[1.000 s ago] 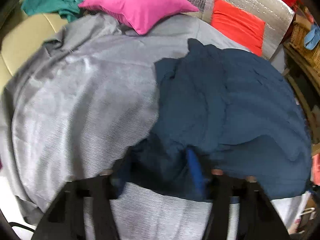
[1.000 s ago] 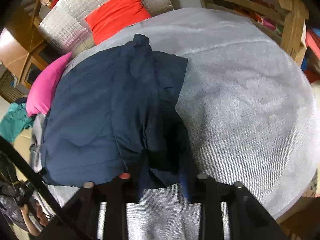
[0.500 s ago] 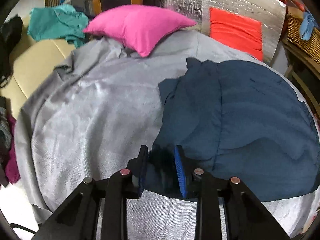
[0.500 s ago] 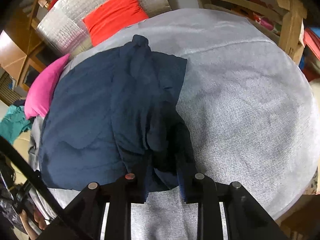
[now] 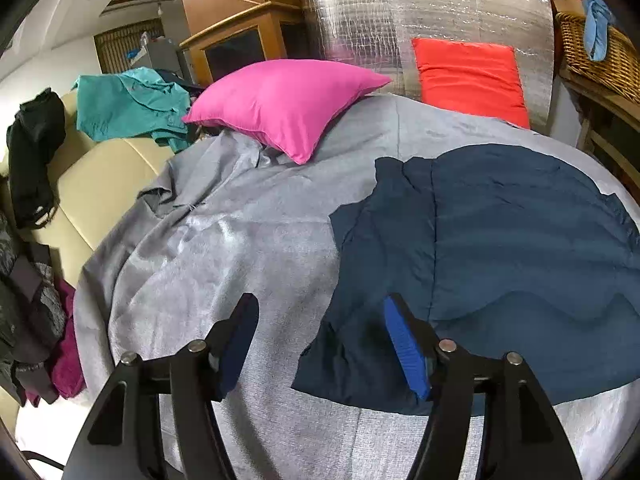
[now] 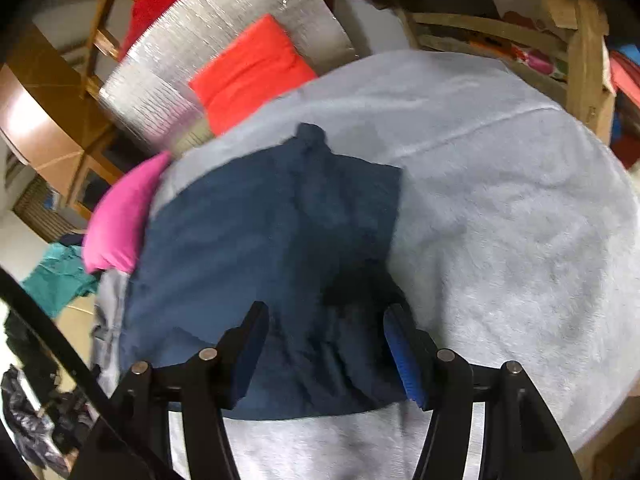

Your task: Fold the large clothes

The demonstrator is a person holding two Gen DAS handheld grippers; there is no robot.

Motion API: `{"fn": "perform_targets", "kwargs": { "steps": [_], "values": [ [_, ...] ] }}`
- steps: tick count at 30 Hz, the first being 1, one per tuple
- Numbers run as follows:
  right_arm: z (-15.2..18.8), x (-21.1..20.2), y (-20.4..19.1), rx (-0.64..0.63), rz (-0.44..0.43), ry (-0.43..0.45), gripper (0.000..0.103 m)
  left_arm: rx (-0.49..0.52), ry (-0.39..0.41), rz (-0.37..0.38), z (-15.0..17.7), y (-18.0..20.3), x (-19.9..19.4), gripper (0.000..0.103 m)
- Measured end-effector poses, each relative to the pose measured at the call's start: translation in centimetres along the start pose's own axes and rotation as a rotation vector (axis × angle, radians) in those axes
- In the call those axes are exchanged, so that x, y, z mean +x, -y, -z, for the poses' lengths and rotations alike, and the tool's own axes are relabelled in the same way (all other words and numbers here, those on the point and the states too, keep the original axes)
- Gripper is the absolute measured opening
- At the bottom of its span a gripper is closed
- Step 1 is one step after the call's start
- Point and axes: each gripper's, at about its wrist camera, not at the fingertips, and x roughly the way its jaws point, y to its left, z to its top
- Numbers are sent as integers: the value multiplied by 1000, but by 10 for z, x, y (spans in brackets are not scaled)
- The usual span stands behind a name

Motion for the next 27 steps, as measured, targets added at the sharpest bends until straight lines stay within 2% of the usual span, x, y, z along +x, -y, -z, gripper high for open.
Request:
{"fn": "perform_targets", "kwargs": {
  "steps": [4,8,9,11,14,16,19,21,23,24,25,27],
  "values": [
    [-10,7,-14,-52,-6,-6,64,34,22,-28,-3,5,-4,67],
    [-42,24,-27,-50,-62,-25,64,98,60,-50,-15,19,-6,68],
    [-53,31,-30,-36,-92,-37,64,112,64,-38,-20,23,-5,70],
    [-79,47,-41,-36,-133,-58,64,109,29,42,-48,29,7,76],
    [-116,80,-52,-66,-114,-84,64,34,-31,149,-86,30,39,78],
    [-134,100,-46,-48,-73,-74,64,8,-88,173,-110,32,78,78],
    [-142,115,-29,-15,-36,-59,63,-12,-149,224,-112,35,125,78],
    [-146,124,-21,-20,-26,-83,55,-64,-224,218,-106,30,153,77],
    [-151,133,-17,-30,-2,-83,53,-111,-223,244,-108,27,161,75],
    [-153,141,-15,-14,-26,-108,46,-129,-211,252,-111,27,163,75],
    [-155,149,-14,-5,-42,-129,44,-127,-202,254,-114,29,167,73],
    [-156,158,-13,-20,2,-140,27,-114,-210,259,-116,32,175,56]
  ]
}}
